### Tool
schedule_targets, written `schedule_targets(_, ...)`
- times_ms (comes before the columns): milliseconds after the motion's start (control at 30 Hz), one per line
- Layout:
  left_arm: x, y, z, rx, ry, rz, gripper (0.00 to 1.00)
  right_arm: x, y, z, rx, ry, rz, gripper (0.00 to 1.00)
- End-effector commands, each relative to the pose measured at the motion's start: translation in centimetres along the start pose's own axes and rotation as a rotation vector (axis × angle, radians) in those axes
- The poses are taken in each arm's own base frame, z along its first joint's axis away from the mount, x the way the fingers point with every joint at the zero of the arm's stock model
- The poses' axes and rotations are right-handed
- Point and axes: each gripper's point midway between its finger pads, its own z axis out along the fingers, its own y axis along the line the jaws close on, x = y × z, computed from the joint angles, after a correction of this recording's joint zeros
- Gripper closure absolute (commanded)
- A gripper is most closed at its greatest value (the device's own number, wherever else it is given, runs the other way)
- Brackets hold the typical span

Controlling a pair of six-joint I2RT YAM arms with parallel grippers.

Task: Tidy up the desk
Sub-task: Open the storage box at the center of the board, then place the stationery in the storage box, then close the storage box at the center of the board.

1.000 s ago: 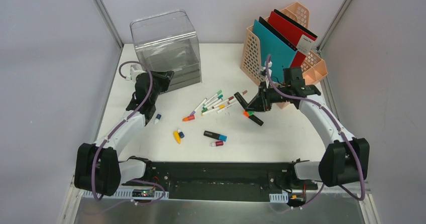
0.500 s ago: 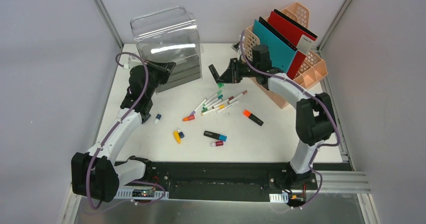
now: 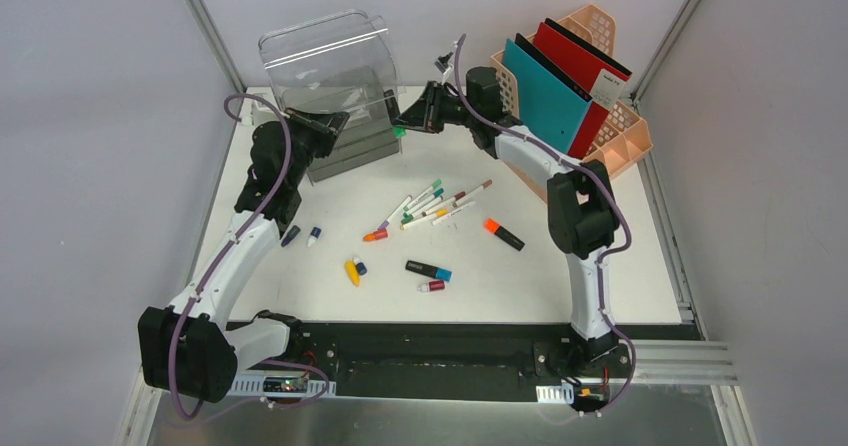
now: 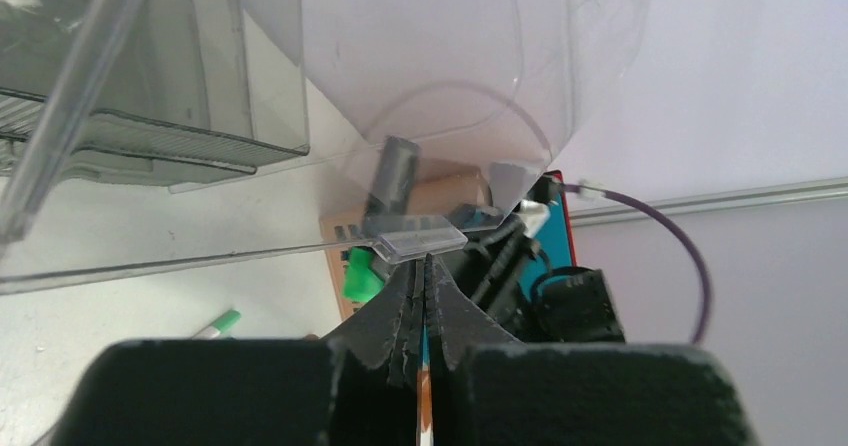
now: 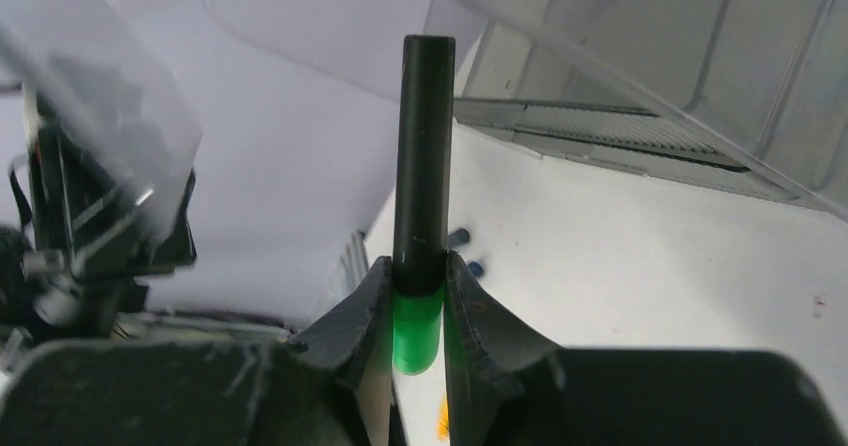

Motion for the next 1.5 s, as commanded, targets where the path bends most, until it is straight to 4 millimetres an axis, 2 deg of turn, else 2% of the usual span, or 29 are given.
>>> schedule_targets(0,-2.2,-5.5,-0.5,0.148,-0.055,0.001,1.0,-4.1,0.9,1.7,0.006,-0.141,0.235,1.0)
schedule_targets(233,-2.6,-6.6,-0.5,0.172,-0.062,-0.011,1.0,-7.3,1.0,3.6,-0.002,-0.236,0.305,1.0)
schedule_targets(300,-2.6,-6.5,-0.5,0.17,-0.062,-0.014,1.0,-7.9,0.3,4.1,0.039,-0.262,0.323,1.0)
schedule_targets(400,-2.6,-6.5,-0.6,0.171,-0.062,-0.016,1.0,-7.5,-1.3,4.7,0.16,-0.275,0.373,1.0)
schedule_targets(533,-2.5,-6.5,-0.6,0.169,-0.061,-0.015,1.0,-5.7,-1.3,5.5,0.221,-0.21,0.431,1.0)
schedule_targets(567,-2.5,-6.4,-0.6,0.169,-0.061,-0.016,1.0,-5.5,-1.3,5.6,0.224,-0.204,0.434,1.0)
schedule_targets(600,-2.5,-6.4,-0.6,0.168,-0.06,-0.016,1.0,-6.2,-2.1,5.7,0.264,-0.261,0.457,1.0)
schedule_targets(700,-2.4,-6.4,-0.6,0.167,-0.059,-0.019,1.0,-6.5,-1.7,6.3,0.269,-0.302,0.521,0.88)
schedule_targets(867,-2.4,-6.3,-0.7,0.166,-0.058,-0.025,1.0,-6.4,-1.2,7.0,0.259,-0.307,0.528,0.52)
schedule_targets(967,-2.4,-6.3,-0.8,0.163,-0.056,-0.026,1.0,-6.4,-1.4,7.1,0.264,-0.309,0.519,0.38)
schedule_targets(1167,-2.5,-6.6,-1.1,0.168,-0.058,-0.025,1.0,-6.3,-1.1,6.8,0.212,-0.286,0.499,0.32)
schedule_targets(1300,-2.5,-6.6,-1.3,0.168,-0.059,-0.021,1.0,-6.9,0.7,5.9,0.113,-0.277,0.44,0.31)
schedule_targets(1367,-2.5,-6.5,-1.4,0.168,-0.059,-0.019,1.0,-6.7,2.7,5.1,0.029,-0.24,0.374,0.31)
schedule_targets(1467,-2.5,-6.4,-1.5,0.168,-0.059,-0.018,1.0,-5.8,3.5,3.9,-0.005,-0.193,0.315,0.33)
